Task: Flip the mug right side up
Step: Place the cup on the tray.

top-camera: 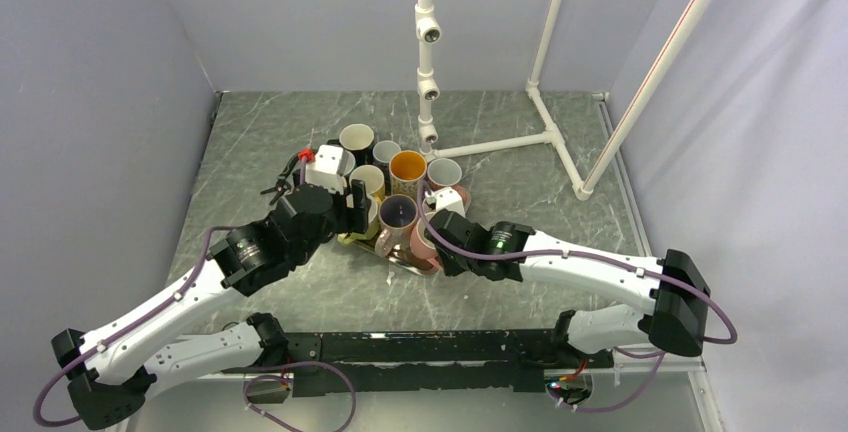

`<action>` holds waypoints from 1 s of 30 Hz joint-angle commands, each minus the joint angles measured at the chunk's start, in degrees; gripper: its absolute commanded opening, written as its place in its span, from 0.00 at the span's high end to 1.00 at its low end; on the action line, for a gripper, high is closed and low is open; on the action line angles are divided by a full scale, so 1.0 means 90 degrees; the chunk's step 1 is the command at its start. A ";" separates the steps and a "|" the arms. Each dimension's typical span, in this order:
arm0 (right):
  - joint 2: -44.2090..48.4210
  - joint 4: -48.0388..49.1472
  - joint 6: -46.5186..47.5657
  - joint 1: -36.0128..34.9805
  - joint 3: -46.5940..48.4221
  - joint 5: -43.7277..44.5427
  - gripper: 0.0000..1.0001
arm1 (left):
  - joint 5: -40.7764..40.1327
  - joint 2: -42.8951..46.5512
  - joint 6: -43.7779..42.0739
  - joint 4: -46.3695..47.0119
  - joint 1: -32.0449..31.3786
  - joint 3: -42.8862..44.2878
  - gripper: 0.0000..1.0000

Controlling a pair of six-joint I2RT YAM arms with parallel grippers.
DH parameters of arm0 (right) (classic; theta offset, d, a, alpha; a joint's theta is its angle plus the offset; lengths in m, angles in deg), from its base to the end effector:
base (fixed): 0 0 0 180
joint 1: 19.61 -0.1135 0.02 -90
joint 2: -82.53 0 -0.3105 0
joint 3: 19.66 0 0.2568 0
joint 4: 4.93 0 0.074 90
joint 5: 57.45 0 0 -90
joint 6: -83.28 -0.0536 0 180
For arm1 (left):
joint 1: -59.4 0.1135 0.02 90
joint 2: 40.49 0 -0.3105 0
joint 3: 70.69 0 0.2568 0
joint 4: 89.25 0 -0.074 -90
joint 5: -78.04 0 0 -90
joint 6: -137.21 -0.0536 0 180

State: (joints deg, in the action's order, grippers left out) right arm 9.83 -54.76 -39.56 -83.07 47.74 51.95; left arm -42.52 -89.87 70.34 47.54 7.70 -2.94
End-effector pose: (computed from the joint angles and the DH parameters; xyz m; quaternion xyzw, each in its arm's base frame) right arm 0.1297 0.2198 0.2840 -0.1996 0.9204 0.1127 0.3168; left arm 0.1271 -0.1170 0.3796 0.0630 0.8227 -0.1392 0.5475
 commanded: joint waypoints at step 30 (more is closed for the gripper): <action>-0.1224 0.0040 0.0406 -0.0130 0.0846 0.0383 0.62 | -0.0441 -0.0369 0.1070 -0.1403 0.0027 0.0975 0.13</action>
State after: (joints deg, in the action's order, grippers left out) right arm -1.47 -55.92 -36.67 -83.94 52.71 53.15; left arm -42.35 -95.40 76.38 38.14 7.75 4.23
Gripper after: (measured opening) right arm 0.348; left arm 0.855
